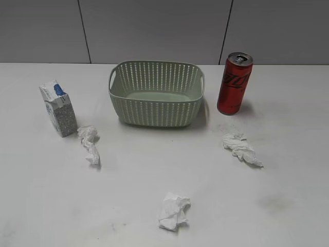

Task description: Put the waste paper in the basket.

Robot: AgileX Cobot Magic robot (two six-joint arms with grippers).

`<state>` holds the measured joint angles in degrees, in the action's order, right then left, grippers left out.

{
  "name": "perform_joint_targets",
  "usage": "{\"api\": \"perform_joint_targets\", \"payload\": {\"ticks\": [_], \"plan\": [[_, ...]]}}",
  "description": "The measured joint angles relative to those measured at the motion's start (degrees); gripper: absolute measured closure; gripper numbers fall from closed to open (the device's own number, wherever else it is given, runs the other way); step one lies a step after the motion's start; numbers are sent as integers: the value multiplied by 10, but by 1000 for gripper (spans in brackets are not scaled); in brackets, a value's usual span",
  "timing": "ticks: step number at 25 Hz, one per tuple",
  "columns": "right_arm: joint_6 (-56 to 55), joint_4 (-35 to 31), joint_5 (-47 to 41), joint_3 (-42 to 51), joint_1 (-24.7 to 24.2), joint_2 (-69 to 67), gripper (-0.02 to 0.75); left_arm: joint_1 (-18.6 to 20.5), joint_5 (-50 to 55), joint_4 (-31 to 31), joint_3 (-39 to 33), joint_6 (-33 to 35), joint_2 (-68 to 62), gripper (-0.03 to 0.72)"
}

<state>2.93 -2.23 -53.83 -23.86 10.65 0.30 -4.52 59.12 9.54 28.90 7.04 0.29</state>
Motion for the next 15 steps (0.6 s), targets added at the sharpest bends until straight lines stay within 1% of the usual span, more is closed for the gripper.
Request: {"api": "perform_joint_targets", "payload": {"ticks": [15], "plan": [[0,0,0,0,0,0,167,0,0,0,0,0,0,100]]}}
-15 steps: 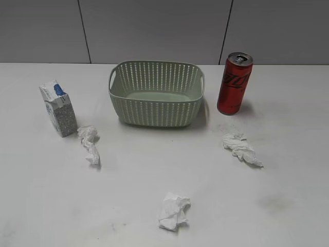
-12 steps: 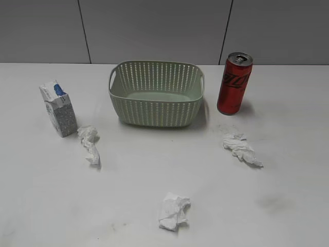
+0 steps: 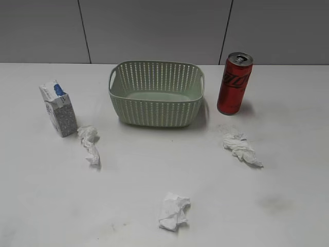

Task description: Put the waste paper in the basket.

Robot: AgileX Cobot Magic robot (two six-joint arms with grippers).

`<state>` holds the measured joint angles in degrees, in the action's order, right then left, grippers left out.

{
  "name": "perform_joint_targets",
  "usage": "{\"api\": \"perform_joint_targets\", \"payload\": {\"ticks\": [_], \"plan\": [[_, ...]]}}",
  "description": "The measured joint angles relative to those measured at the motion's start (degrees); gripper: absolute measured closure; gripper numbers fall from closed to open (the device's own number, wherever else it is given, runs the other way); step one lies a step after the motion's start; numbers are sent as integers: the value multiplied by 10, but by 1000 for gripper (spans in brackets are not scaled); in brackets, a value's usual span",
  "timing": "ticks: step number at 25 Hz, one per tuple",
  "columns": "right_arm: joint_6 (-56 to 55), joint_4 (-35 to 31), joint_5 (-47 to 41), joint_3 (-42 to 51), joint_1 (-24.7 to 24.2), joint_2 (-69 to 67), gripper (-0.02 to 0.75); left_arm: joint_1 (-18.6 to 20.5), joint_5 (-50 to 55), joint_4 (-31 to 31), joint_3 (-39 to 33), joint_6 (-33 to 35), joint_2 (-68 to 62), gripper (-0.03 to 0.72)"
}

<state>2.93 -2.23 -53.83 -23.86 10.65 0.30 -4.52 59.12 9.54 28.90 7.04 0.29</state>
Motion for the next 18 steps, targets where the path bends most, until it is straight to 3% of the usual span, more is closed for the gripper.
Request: {"api": "perform_joint_targets", "payload": {"ticks": [7,18], "plan": [[0,0,1,-2,0,-29,167,0,0,0,0,0,0,100],[0,0,74,-39,0,-229,167,0,0,0,0,0,0,100]]}}
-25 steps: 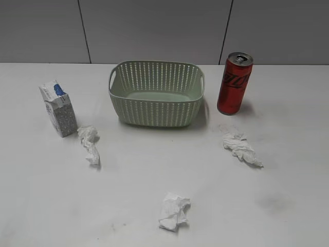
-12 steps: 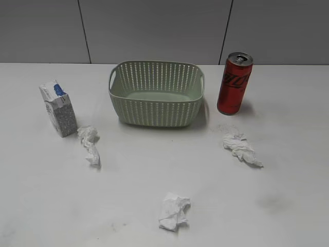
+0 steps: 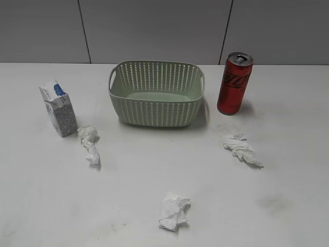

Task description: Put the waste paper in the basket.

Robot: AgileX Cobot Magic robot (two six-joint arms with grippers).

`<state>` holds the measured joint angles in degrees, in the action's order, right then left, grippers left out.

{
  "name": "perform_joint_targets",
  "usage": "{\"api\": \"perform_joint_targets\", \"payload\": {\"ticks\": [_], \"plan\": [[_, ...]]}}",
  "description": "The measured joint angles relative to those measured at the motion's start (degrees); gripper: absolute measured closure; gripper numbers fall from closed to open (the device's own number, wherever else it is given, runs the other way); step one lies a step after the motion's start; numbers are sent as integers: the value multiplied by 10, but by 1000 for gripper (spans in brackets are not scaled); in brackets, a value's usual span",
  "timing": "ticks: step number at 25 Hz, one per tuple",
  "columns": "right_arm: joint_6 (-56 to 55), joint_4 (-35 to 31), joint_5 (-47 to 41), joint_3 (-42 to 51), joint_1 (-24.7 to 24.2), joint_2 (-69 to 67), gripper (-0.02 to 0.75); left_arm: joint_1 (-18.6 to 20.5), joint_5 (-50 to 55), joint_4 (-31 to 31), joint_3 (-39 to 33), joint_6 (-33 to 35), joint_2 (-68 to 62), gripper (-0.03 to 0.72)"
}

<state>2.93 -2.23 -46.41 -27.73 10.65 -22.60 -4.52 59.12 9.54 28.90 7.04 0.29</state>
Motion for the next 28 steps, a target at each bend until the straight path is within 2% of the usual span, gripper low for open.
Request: {"api": "perform_joint_targets", "payload": {"ticks": [12,20,24,28], "plan": [[21,-11,46,-85,0,-206,167,0,0,0,0,0,0,100],[148,-107,60,-131,0,-362,167,0,0,0,0,0,0,100],[203,-166,94,-138,0,-439,167,0,0,0,0,0,0,100],[243,-183,146,-139,25,-514,167,0,0,-1,0,0,0,100]]}}
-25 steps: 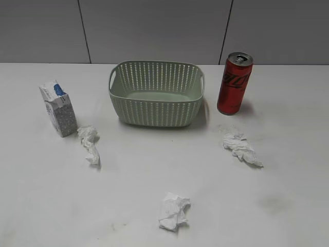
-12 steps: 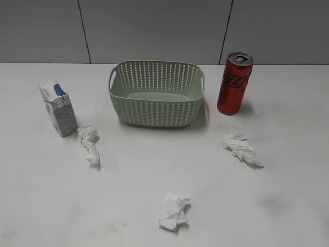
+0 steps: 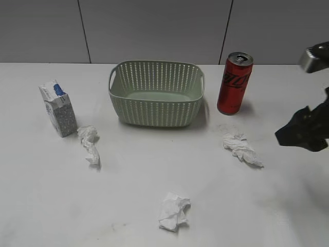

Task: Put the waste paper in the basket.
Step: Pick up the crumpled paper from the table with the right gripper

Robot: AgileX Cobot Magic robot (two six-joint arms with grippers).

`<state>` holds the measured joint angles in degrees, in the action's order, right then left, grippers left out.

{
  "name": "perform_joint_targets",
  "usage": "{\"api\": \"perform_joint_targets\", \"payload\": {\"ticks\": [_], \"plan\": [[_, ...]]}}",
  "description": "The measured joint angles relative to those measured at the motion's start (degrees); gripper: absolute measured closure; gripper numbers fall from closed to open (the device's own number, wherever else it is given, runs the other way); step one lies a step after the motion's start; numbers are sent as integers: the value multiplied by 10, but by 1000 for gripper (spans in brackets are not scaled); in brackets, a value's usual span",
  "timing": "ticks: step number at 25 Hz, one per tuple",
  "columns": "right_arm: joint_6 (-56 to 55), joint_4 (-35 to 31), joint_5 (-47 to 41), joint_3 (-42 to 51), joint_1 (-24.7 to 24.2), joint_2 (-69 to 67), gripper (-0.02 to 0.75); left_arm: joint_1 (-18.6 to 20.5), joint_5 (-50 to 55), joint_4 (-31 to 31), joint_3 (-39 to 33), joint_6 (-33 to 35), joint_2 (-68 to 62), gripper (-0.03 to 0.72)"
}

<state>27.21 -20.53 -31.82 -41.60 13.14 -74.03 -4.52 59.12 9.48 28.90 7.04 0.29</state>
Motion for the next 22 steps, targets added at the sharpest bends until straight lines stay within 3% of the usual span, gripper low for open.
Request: {"api": "perform_joint_targets", "payload": {"ticks": [7,15,22], "plan": [[30,18,136,0,74,-125,167,0,0,-1,0,0,0,100],[25,18,298,0,79,-225,167,0,0,-1,0,0,0,100],[-21,-42,379,-1,79,-278,167,0,0,-1,0,0,0,100]]}}
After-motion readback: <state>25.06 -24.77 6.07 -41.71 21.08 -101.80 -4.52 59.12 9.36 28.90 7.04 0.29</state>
